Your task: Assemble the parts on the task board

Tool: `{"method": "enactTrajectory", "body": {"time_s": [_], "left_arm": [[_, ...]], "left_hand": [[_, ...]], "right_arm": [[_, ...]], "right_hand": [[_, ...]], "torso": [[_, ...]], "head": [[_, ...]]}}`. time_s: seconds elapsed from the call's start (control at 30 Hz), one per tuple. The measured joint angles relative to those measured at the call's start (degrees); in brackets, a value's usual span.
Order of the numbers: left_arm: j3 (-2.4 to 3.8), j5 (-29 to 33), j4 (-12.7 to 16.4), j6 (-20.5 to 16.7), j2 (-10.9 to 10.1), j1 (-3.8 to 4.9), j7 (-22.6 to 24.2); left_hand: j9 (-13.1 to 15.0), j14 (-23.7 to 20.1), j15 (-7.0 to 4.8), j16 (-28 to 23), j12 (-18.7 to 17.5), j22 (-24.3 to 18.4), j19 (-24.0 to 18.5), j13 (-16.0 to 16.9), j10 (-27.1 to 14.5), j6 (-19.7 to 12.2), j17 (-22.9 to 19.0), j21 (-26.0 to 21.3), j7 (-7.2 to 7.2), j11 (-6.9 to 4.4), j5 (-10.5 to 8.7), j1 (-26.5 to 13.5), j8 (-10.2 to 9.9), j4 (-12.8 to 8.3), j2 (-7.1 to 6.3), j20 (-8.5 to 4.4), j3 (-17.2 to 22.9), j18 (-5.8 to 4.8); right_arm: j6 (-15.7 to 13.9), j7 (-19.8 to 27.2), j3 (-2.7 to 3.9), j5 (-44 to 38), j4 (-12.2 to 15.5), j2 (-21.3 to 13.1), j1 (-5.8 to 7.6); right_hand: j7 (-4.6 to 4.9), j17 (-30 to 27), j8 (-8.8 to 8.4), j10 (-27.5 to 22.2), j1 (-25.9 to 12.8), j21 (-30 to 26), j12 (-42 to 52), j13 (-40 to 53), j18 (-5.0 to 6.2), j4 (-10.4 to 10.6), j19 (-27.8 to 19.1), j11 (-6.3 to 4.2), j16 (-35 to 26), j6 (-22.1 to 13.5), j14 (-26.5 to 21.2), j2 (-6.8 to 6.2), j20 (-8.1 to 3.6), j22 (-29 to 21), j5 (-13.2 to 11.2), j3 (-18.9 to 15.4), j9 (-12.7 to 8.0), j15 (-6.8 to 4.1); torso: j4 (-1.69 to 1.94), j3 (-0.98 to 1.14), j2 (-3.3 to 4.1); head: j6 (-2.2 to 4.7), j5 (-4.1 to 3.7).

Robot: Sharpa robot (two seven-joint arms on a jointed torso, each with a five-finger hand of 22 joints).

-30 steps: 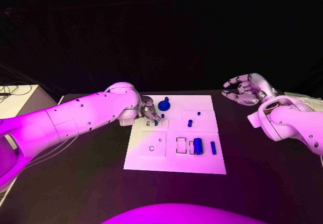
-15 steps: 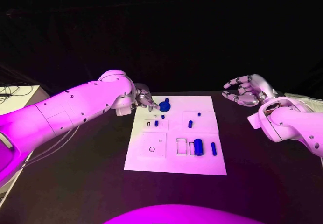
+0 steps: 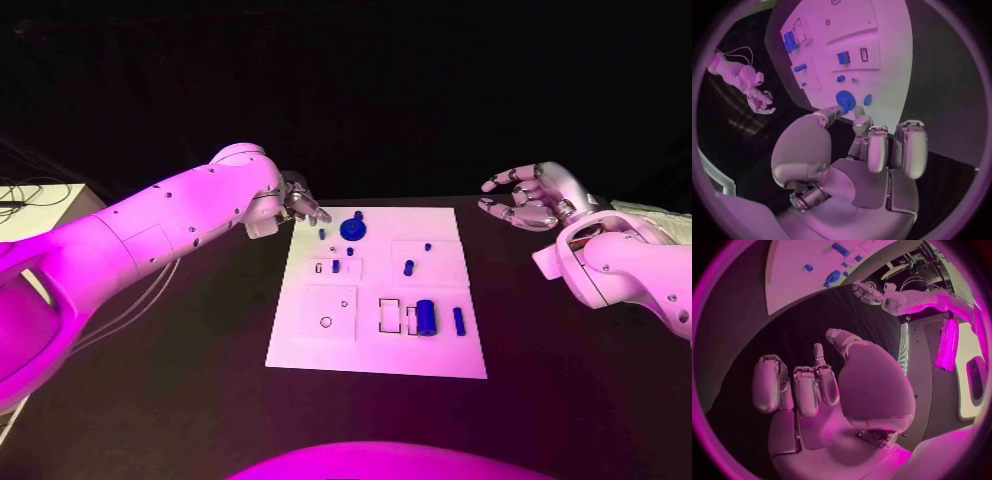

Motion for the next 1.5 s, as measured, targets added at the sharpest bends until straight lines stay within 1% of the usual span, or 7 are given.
{"method": "enactTrajectory", "body": {"time_s": [0.2, 0.3, 0.47, 0.63, 0.83, 1.03, 1.5], "left_arm": [[-0.22, -0.1, -3.2, -0.9, 1.7, 0.06, 0.1], [-0.33, -0.1, -4.6, -1.3, 2.2, 0.08, 0.2], [-0.42, -0.2, -6.7, -1.9, 2.9, 0.07, 0.3], [-0.84, -0.1, -8.1, -2.4, 3.6, 0.07, 0.4], [-1.41, 0.1, -9.1, -3.0, 4.0, 0.05, 0.5], [-1.65, 0.5, -9.4, -3.6, 4.1, 0.04, 0.7], [-1.87, 2.0, -8.9, -3.8, 4.1, 0.05, 0.9]], "left_hand": [[0.0, 0.0, 0.00, 0.0, 0.0, 0.0, 0.0, -0.2, 0.0, 0.0, 0.0, 0.0, 0.00, 0.00, 0.00, 0.0, 0.0, 0.0, 0.00, 0.00, 0.0, 0.00], [-0.1, 0.0, 0.00, 0.0, 0.0, 0.0, 0.0, -0.1, 0.0, 0.0, 0.0, 0.0, 0.00, 0.00, 0.36, 0.9, -0.3, 0.2, 0.49, 0.00, -0.1, 0.00], [-0.1, 0.0, 0.00, 0.0, 0.0, 0.0, 0.0, -0.1, 0.0, 0.0, 0.0, 0.0, 0.00, 0.00, 0.36, 1.0, -0.4, 0.2, 0.56, 0.00, -0.1, 0.00], [-0.1, 0.0, 0.00, 0.0, 0.0, 0.0, 0.0, -0.1, 0.0, 0.0, 0.0, 0.0, 0.00, 0.00, 0.36, 1.0, -0.4, 0.2, 0.56, 0.00, -0.2, 0.00], [-0.2, 0.0, 0.00, 0.0, 0.0, 0.0, -0.1, -0.2, 0.0, 0.0, 0.0, 0.0, 0.00, 0.00, 0.36, 1.3, -0.4, 2.3, 0.25, 0.14, -1.8, 0.00], [-0.2, 0.2, 0.21, 0.0, 0.0, 0.0, -0.2, -0.2, 0.0, 0.0, 0.0, 0.0, 0.00, 0.00, 0.00, 1.2, -0.4, 4.4, -0.46, 0.21, -3.9, 0.00], [-0.2, 0.2, 0.21, 0.0, 0.0, 0.0, -0.2, -0.3, -0.1, 0.0, 0.0, 0.0, 0.00, 0.12, -0.21, 1.4, -0.7, 5.0, -0.69, 0.21, -4.5, 0.00]], "right_arm": [[0.0, 0.0, 0.17, 0.0, 0.7, -0.4, 0.00], [0.0, 0.0, 0.23, 0.0, 0.9, -0.6, 0.00], [0.0, -0.1, 0.39, 0.1, 1.2, -0.8, 0.03], [0.0, -0.1, 0.56, 0.1, 1.6, -1.0, 0.06], [-0.1, -0.1, 0.69, 0.2, 1.8, -1.4, 0.09], [-0.1, -0.1, 0.73, 0.2, 1.9, -1.4, 0.09], [-0.1, -0.1, 0.76, 0.2, 1.6, -1.0, 0.09]], "right_hand": [[0.00, 0.0, -0.23, 0.0, 0.0, 0.0, 0.0, 0.0, 0.00, 0.0, 0.0, 0.00, 0.0, 0.0, 0.0, 0.00, 0.00, 0.0, 0.0, 0.0, 0.0, 0.00], [0.00, 0.0, -0.23, 0.0, 0.0, 0.0, 0.0, 0.0, -0.01, 0.0, 0.0, 0.00, 0.0, 0.0, 0.0, 0.00, 0.00, 0.0, 0.0, 0.0, 0.1, 0.00], [0.00, 0.0, -0.23, 0.0, 0.0, 0.0, 0.0, 0.0, 0.00, 0.0, 0.0, 0.00, 0.0, 0.0, 0.0, 0.00, 0.00, 0.0, 0.0, 0.0, 0.1, 0.00], [0.00, 0.0, -0.23, 0.0, 0.0, 0.0, 0.0, 0.0, 0.00, 0.0, 0.0, 0.00, 0.0, 0.0, 0.0, 0.00, 0.00, 0.0, 0.0, 0.0, 0.0, 0.00], [0.00, 0.0, -0.23, 0.0, 0.0, 0.0, 0.0, 0.0, 0.00, 0.0, 0.0, 0.00, 0.0, 0.0, 0.0, 0.00, 0.00, 0.0, 0.0, 0.0, 0.0, 0.00], [0.00, 0.0, -0.23, 0.0, 0.0, 0.0, 0.0, 0.0, 0.00, 0.0, 0.0, 0.00, 0.0, 0.0, 0.0, 0.00, 0.00, 0.0, 0.0, 0.0, 0.0, 0.00], [0.00, 0.0, -0.23, 0.0, 0.0, 0.0, 0.0, 0.0, 0.00, 0.0, 0.0, 0.00, 0.0, 0.0, 0.0, 0.00, 0.00, 0.0, 0.0, 0.0, 0.0, 0.00]], "torso": [[-0.10, -0.02, 0.30], [-0.15, -0.03, 0.51], [-0.22, -0.04, 0.83], [-0.23, -0.02, 1.11], [-0.36, -0.01, 1.35], [-0.46, 0.03, 1.48], [-0.43, 0.05, 1.48]], "head": [[-0.19, 0.04], [-0.12, 0.15], [-0.04, 0.24], [0.01, 0.29], [0.04, 0.41], [0.06, 0.60], [-0.13, 0.72]]}}
